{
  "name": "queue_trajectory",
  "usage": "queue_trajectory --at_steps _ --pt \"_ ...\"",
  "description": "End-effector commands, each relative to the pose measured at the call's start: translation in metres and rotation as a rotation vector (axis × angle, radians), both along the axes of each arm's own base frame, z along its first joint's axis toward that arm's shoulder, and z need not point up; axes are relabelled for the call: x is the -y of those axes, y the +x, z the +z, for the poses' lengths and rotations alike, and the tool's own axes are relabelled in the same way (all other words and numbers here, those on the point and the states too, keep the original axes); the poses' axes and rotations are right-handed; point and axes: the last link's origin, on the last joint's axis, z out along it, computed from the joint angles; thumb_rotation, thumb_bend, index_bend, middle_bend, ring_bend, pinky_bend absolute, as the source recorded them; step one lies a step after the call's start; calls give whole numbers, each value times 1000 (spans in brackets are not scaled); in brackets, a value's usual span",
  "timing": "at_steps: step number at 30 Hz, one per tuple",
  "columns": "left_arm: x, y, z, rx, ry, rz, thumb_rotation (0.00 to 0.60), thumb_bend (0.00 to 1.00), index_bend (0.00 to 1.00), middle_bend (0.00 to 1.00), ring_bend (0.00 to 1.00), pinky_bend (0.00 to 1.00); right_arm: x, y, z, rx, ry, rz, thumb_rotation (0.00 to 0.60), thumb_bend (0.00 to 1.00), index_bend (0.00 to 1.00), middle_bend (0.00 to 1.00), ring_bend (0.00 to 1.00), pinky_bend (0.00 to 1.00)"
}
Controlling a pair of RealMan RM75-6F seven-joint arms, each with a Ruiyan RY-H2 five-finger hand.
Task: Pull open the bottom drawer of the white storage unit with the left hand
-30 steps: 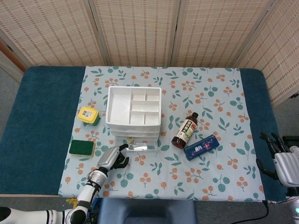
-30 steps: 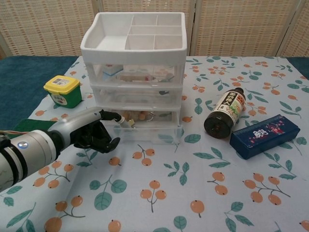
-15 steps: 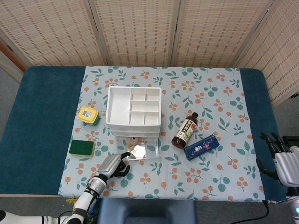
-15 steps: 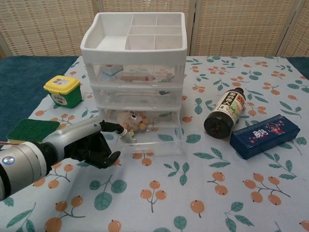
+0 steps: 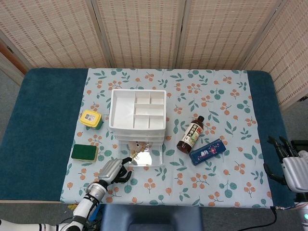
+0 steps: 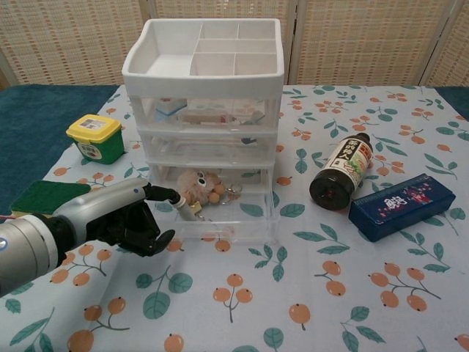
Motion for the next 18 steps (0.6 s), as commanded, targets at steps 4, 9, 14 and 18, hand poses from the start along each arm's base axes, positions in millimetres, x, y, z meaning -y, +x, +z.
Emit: queue_trajectory --at_steps 4,9,14,18 --pt "3 -1 2 -1 -5 -8 572 511 304 1000 1000 1000 0 0 0 -1 1 1 600 410 37 180 84 196" --pt "6 1 8 0 2 -37 521 509 220 1000 1000 1000 0 0 1 -1 0 3 600 410 37 180 84 196" --pt "2 2 23 -38 32 -112 376 509 203 1000 1000 1000 -1 0 3 -6 -6 2 600 409 37 180 84 196" --pt "-5 7 43 -50 79 -214 431 509 213 1000 1000 1000 -1 1 6 -14 -11 5 600 409 37 180 84 196"
